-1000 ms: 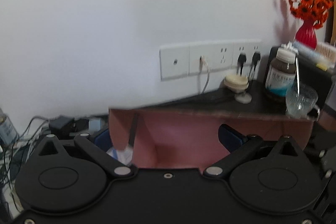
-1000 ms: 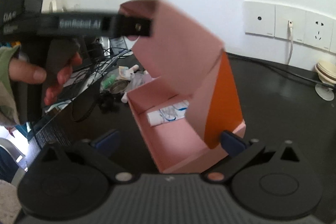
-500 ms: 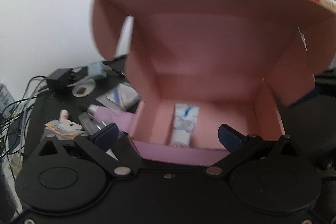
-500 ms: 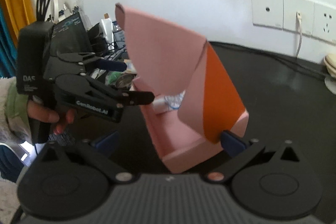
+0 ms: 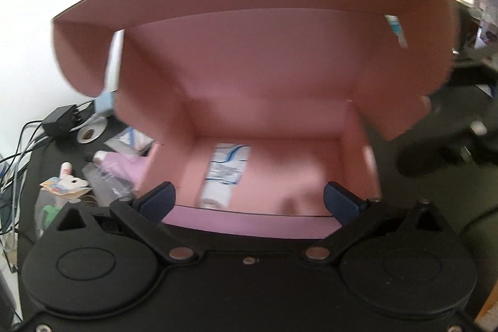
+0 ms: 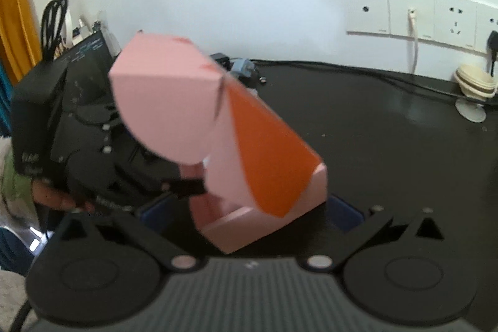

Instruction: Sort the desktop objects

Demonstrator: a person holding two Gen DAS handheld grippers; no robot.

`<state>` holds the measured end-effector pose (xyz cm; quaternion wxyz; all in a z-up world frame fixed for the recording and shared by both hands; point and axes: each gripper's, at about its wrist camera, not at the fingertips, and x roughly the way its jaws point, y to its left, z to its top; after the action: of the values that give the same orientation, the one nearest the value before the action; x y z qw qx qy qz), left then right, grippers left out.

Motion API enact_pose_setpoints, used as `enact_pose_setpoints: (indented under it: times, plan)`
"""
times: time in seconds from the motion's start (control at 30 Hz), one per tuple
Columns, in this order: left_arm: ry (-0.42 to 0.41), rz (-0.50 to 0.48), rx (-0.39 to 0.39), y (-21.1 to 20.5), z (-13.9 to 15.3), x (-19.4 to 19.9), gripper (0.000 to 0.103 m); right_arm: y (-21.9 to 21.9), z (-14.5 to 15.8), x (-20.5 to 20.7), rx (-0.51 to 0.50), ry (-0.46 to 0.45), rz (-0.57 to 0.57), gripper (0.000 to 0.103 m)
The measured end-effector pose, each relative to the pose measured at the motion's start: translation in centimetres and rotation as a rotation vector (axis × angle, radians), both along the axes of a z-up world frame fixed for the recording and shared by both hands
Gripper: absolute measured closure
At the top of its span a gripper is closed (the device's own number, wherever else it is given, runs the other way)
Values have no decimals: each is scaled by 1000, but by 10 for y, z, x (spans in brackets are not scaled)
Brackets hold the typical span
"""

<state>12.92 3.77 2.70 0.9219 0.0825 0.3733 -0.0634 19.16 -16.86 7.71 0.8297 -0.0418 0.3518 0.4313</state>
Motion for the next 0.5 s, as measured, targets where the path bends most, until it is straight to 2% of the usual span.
enact_pose_setpoints:
  times: [0.1, 0.3, 0.5]
  plan:
    - [-3, -10, -7, -15, 0, -6, 1, -7, 4, 0, 10, -10, -21, 1]
    - [22, 2, -76, -33, -4, -12, 1, -23, 11, 0, 19, -32, -64, 1]
    - [32, 0, -90, -50, -2, -12, 1, -8, 4, -7, 13, -51, -73, 1]
